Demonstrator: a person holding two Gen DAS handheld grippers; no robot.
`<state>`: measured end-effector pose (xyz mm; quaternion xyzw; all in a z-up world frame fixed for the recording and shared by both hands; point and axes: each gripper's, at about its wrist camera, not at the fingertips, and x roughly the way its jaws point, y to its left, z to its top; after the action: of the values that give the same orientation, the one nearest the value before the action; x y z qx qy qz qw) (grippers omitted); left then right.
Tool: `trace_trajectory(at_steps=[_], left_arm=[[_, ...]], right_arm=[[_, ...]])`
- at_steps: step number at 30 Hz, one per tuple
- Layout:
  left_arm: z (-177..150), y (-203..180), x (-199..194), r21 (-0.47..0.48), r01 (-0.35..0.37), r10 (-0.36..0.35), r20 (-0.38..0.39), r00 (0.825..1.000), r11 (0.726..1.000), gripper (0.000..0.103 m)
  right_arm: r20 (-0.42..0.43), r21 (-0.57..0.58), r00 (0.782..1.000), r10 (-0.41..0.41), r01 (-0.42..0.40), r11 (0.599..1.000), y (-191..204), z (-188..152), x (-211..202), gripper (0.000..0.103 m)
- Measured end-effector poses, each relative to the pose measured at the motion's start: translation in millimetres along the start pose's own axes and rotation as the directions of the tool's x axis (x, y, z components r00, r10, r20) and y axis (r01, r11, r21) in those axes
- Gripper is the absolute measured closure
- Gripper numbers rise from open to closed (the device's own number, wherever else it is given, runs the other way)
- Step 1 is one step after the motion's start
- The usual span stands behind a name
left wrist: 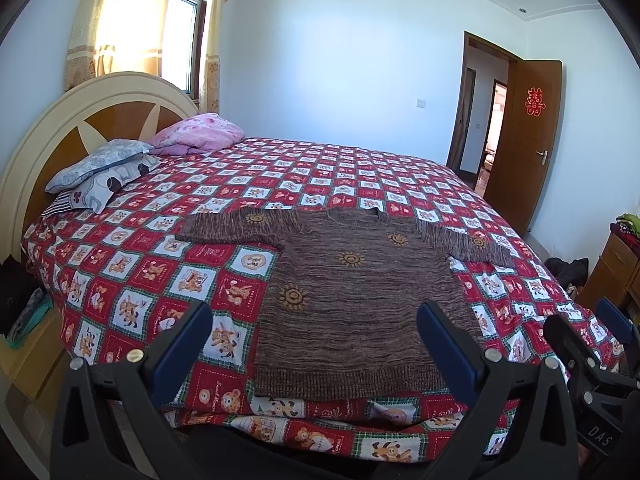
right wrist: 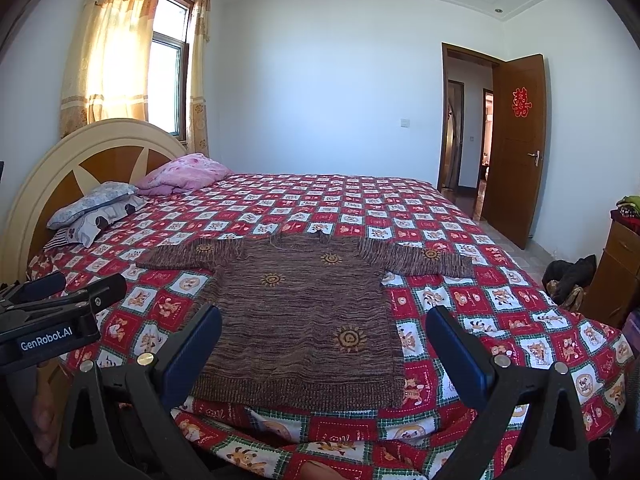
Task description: Fold small clothes
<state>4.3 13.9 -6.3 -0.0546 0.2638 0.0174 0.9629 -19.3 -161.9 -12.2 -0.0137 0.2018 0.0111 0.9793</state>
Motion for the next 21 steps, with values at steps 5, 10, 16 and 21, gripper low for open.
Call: trace_trajectory(at_steps=[5, 10, 16, 21], left_arm=[[-0.2, 0.3, 0.4, -0.001, 0.0, 0.0, 0.0, 1.0, 1.0, 0.0], [-0.3, 0.4, 0.4, 0.001, 0.002, -0.002, -0.001, 1.0, 1.0, 0.0], [-1.3, 0.4, 1.0, -0.001, 0.001, -0.001, -0.003, 1.0, 1.0, 0.0], [-3.3, -1.0, 1.9, -0.002, 0.003, -0.003, -0.011, 1.0, 1.0, 0.0]], right_arm=[[-0.002, 0.001, 1.0, 0.002, -0.002, 1.0, -0.6, -0.2, 0.5, 0.001], [-0.002, 0.0, 1.0, 0.006, -0.006, 1.0, 0.0, -0.8, 1.4, 0.001], [-0.008, 0.0, 1.0, 0.012, -0.012, 1.0, -0.1, -1.7, 1.9, 0.001], [-0.008, 0.0, 1.0, 0.012, -0.012, 1.0, 0.3, -1.9, 1.8, 0.001]])
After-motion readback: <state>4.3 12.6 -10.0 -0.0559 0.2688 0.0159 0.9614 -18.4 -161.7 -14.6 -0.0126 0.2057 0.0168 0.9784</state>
